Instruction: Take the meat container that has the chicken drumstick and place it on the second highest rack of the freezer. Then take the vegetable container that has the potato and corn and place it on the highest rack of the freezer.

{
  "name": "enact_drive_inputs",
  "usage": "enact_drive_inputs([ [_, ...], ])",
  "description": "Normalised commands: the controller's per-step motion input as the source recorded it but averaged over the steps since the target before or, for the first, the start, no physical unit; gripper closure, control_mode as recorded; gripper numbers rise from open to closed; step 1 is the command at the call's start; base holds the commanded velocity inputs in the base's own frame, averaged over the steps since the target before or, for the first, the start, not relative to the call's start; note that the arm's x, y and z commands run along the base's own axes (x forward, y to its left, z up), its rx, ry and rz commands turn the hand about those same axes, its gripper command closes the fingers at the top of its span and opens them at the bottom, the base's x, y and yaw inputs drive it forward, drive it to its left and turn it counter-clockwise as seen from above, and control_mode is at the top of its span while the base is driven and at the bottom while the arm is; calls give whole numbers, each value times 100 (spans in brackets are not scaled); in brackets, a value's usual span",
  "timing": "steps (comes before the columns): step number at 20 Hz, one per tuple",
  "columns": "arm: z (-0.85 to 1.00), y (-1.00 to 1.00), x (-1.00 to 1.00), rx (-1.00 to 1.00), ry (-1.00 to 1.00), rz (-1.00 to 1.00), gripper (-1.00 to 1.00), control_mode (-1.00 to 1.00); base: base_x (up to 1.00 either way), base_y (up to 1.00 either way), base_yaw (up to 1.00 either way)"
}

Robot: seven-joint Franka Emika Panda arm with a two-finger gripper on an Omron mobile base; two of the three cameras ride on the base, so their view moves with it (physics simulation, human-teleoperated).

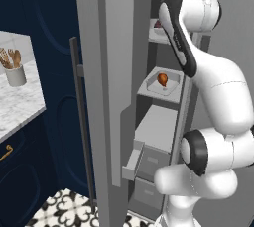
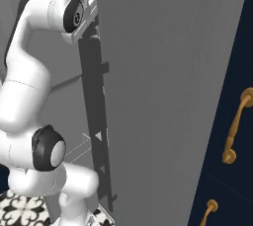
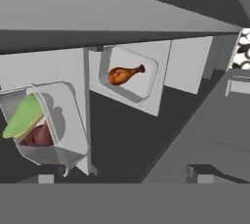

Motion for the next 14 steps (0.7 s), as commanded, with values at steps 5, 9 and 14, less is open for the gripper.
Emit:
enact_drive_inputs([
  [5,-2,24,-100,-4,-10,4,-100,-100,0,0,0],
  [9,0,0,-100,0,-4,6,-100,-100,0,0,0],
  [14,0,0,-100,0,5,4,-100,-100,0,0,0],
])
